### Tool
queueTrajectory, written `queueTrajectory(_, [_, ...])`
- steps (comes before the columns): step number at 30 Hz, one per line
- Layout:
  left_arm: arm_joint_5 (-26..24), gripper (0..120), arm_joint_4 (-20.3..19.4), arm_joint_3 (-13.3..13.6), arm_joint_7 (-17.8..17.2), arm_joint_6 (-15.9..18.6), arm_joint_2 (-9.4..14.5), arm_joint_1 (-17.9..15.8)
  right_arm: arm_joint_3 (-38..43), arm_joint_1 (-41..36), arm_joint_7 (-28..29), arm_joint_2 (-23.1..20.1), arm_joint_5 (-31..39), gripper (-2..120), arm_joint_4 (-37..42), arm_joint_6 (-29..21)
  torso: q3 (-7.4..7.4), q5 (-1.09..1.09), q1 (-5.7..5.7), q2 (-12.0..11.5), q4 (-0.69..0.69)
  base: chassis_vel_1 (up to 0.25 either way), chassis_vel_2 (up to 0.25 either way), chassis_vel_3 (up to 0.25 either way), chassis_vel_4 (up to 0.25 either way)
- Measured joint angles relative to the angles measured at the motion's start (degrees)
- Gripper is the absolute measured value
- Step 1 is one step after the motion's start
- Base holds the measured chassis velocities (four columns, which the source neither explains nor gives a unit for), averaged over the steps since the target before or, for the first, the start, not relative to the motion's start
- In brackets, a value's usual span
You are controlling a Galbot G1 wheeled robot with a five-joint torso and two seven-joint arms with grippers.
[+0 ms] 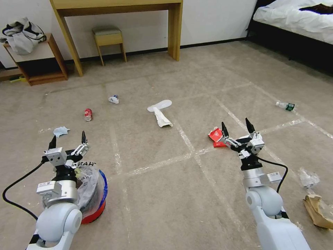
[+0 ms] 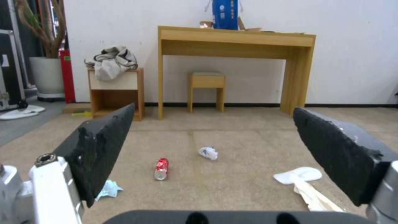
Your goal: Pick up the trash bin and place the garbage on the floor into it.
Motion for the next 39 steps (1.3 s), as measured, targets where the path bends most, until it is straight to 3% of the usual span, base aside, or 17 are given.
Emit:
queueTrajectory(24, [-1.2,100,0.0,-0.2,-0.1,0.0,-0.3,0.4,-0.1,-0.6,0.3,1.2,-3.9,100,-0.7,1.2,0.00,0.00,-0.01,0.0,0.00,-0.013,0.008,0.011,-0.008])
queueTrajectory(39, [-1.2,100,0.3,-0.2,-0.5,-0.1,-0.5,0.1,-0.3,-0.1,0.1,1.2,-3.6,100,-2.2,2.2,0.02,0.01,0.02,0.0,0.00,-0.128,0.133,0.130,-0.136])
